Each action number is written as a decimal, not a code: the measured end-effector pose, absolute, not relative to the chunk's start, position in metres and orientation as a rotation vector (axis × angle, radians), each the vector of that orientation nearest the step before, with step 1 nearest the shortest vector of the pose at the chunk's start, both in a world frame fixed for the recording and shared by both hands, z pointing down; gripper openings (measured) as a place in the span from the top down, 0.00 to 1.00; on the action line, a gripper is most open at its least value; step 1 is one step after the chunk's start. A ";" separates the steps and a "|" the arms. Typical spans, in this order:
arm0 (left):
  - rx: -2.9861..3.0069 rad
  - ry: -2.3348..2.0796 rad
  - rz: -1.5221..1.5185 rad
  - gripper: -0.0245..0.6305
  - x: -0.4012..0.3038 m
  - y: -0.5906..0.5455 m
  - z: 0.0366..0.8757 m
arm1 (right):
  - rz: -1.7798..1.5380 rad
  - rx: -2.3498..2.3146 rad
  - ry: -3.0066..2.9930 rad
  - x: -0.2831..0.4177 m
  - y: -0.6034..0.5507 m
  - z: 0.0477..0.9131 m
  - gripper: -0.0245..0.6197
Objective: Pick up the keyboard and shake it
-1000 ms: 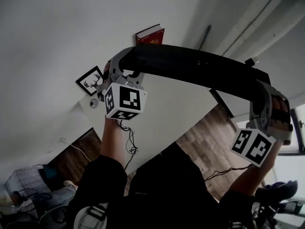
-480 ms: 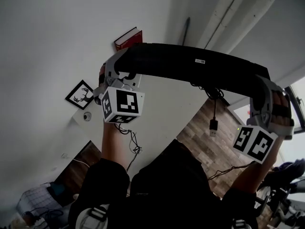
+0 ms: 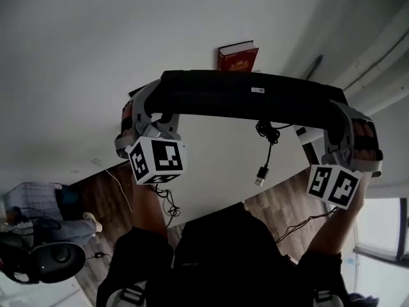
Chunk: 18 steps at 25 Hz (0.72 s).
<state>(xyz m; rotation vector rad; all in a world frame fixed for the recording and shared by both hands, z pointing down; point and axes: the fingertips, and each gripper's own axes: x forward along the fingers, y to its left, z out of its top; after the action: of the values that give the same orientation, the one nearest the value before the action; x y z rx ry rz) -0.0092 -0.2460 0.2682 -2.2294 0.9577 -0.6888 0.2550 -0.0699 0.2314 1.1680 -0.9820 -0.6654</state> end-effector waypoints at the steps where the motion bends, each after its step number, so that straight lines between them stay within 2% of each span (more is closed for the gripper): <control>1: -2.189 1.015 -0.724 0.69 -0.023 -0.243 0.266 | -0.708 1.156 -1.026 0.251 -0.081 0.236 0.83; 7: -1.933 1.317 -0.957 0.70 -0.111 -0.209 0.252 | -0.910 1.063 -1.283 0.204 -0.153 0.254 0.83; 18: -1.497 1.765 -1.292 0.72 -0.169 -0.103 0.251 | -1.257 0.824 -1.655 0.125 -0.220 0.285 0.83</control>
<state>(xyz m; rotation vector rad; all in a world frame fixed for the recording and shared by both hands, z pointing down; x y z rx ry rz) -0.1689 -0.1026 0.2506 -1.4967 1.7651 -1.2925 0.1247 -0.2197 0.2847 0.8240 -1.6548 -1.2569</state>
